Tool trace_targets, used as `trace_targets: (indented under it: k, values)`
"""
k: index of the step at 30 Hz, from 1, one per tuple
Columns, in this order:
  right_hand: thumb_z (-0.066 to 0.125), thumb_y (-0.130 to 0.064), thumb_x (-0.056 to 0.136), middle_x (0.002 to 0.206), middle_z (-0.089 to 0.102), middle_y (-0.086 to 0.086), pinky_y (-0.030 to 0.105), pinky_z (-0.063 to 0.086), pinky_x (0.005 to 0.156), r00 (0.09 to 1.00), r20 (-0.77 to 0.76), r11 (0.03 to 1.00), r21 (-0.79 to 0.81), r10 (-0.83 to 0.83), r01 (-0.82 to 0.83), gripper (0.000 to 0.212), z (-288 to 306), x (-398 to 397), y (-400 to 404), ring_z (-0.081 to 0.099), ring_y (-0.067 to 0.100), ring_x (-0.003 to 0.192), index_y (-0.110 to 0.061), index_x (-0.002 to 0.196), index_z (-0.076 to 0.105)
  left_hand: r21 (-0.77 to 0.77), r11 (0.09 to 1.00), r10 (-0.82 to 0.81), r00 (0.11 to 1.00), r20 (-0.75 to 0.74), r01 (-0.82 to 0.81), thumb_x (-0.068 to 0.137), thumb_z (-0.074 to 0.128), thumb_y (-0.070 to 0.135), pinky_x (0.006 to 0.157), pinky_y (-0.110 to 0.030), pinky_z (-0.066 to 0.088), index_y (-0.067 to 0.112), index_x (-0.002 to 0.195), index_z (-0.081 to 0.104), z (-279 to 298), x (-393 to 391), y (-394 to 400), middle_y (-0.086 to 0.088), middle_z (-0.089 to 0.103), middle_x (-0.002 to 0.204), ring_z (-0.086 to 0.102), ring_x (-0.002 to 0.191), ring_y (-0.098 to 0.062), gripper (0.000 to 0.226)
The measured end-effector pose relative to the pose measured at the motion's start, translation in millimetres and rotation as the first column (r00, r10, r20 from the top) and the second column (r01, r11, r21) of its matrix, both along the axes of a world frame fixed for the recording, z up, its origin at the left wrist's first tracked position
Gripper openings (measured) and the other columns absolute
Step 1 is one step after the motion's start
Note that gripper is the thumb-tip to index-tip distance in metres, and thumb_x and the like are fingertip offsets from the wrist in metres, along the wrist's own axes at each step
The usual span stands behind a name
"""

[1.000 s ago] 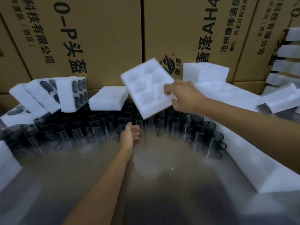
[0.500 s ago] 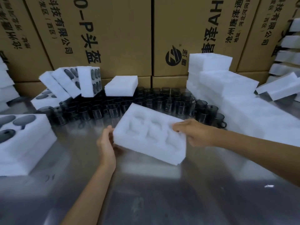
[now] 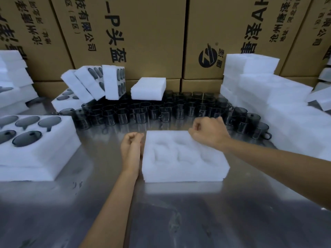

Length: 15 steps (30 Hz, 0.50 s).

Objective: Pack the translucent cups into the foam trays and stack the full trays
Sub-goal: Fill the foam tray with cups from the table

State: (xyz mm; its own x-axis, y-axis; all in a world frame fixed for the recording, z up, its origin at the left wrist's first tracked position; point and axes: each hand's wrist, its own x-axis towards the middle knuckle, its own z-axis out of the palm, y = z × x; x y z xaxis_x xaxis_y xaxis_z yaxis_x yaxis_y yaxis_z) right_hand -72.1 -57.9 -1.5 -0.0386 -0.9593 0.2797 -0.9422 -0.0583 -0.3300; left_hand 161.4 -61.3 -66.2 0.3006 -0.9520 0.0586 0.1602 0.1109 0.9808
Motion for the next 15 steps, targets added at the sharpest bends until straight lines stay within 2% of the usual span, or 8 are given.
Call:
trace_targets:
  k: [3, 5, 8, 12, 15]
  values:
    - [0.053, -0.028, 0.09, 0.082, 0.069, 0.001, 0.035, 0.023, 0.085, 1.0, -0.001, 1.0, -0.006, 0.003, -0.003, 0.013, 4, 8, -28, 0.059, 0.022, 0.084, -0.019, 0.091, 0.061, -0.005, 0.993, 0.114, 0.989, -0.094, -0.115, 0.094, 0.054, 0.013, 0.058, -0.028, 0.032, 0.014, 0.079, 0.053, -1, 6, -15, 0.0, 0.048, 0.069, 0.04, 0.061, -0.011, 0.015]
    - [0.05, -0.028, 0.093, 0.09, 0.068, -0.002, 0.037, 0.024, 0.086, 0.999, -0.042, 0.999, 0.041, -0.003, 0.005, 0.012, 4, 15, -49, 0.058, 0.023, 0.092, -0.024, 0.1, 0.059, -0.017, 0.991, 0.131, 0.99, -0.058, -0.132, 0.094, 0.051, 0.012, 0.058, -0.027, 0.033, 0.014, 0.077, 0.054, -2, 6, -22, 0.001, 0.048, 0.068, 0.041, 0.061, -0.01, 0.017]
    - [0.045, -0.026, 0.097, 0.095, 0.067, 0.0, 0.04, 0.029, 0.092, 0.995, -0.086, 0.998, 0.028, -0.047, 0.05, 0.022, -2, 29, -77, 0.06, 0.028, 0.098, -0.026, 0.114, 0.059, -0.04, 0.984, 0.171, 0.985, -0.037, -0.172, 0.094, 0.05, 0.011, 0.058, -0.026, 0.036, 0.013, 0.075, 0.057, -3, 2, -29, 0.002, 0.05, 0.065, 0.043, 0.06, -0.01, 0.02]
    - [0.046, -0.021, 0.098, 0.132, 0.057, 0.009, 0.044, 0.03, 0.105, 0.997, -0.036, 0.988, 0.131, -0.073, 0.077, 0.046, -11, 47, -114, 0.043, 0.031, 0.128, -0.03, 0.143, 0.047, -0.048, 0.979, 0.194, 0.98, -0.048, -0.196, 0.094, 0.049, 0.01, 0.056, -0.026, 0.036, 0.011, 0.071, 0.057, -5, 1, -34, 0.001, 0.05, 0.063, 0.044, 0.058, -0.011, 0.023]
    - [0.05, -0.022, 0.098, 0.14, 0.052, 0.009, 0.045, 0.029, 0.112, 0.997, 0.009, 0.983, 0.172, -0.072, 0.07, 0.043, -14, 54, -138, 0.037, 0.031, 0.134, -0.03, 0.14, 0.053, -0.059, 0.982, 0.177, 0.983, -0.058, -0.18, 0.094, 0.048, 0.007, 0.056, -0.025, 0.036, 0.009, 0.072, 0.057, -5, 1, -35, -0.001, 0.049, 0.063, 0.044, 0.06, -0.011, 0.024]
